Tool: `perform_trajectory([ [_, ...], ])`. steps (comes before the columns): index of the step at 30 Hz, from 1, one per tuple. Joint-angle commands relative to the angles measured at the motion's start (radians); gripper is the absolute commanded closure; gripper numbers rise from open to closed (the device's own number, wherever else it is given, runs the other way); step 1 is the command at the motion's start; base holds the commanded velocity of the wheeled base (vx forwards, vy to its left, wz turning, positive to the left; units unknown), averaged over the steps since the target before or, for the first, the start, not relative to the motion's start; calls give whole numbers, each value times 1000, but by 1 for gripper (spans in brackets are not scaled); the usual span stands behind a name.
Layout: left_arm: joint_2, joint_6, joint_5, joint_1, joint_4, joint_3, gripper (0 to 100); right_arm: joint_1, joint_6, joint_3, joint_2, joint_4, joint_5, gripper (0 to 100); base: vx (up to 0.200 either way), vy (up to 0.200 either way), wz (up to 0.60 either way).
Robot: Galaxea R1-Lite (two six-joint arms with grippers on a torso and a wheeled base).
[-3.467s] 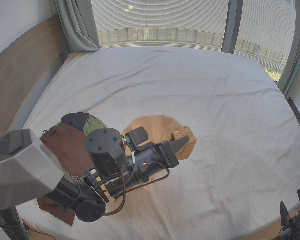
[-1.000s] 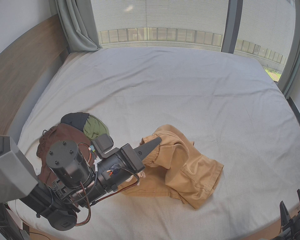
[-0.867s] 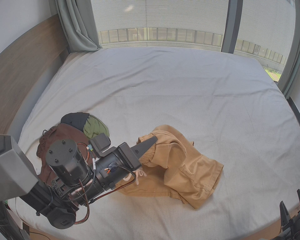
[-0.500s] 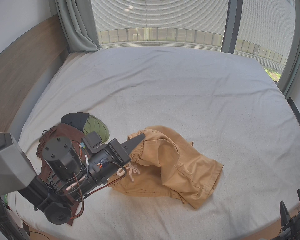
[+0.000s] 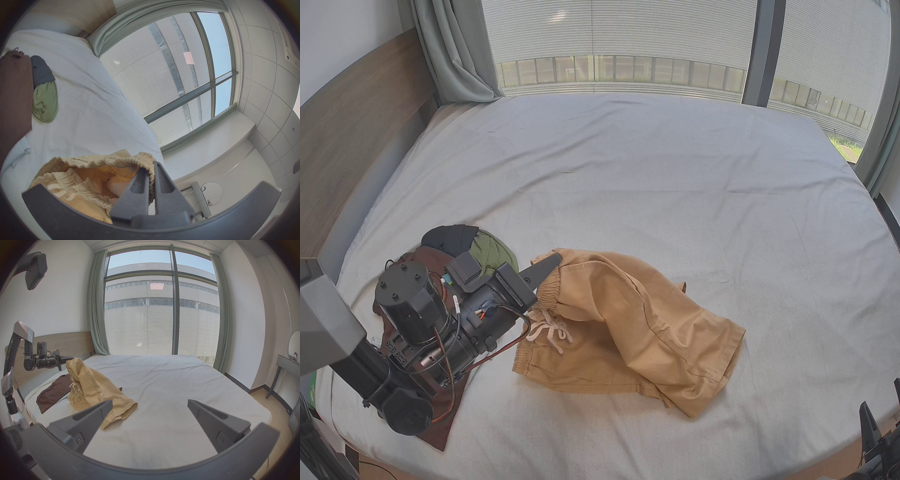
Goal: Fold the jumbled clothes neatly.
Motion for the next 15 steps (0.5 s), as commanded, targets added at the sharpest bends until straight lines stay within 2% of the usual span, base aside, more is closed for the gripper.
perform_trajectory([
  [1,2,0,0,23,0,2,100,0,0,16,-5,0,0,0,0,0,0],
  [11,3,3,-3,57,0,2,100,-2,0,16,-4,0,0,0,0,0,0],
  [15,19,46,-14,92,0,10,100,-2,0,16,-4,0,0,0,0,0,0],
])
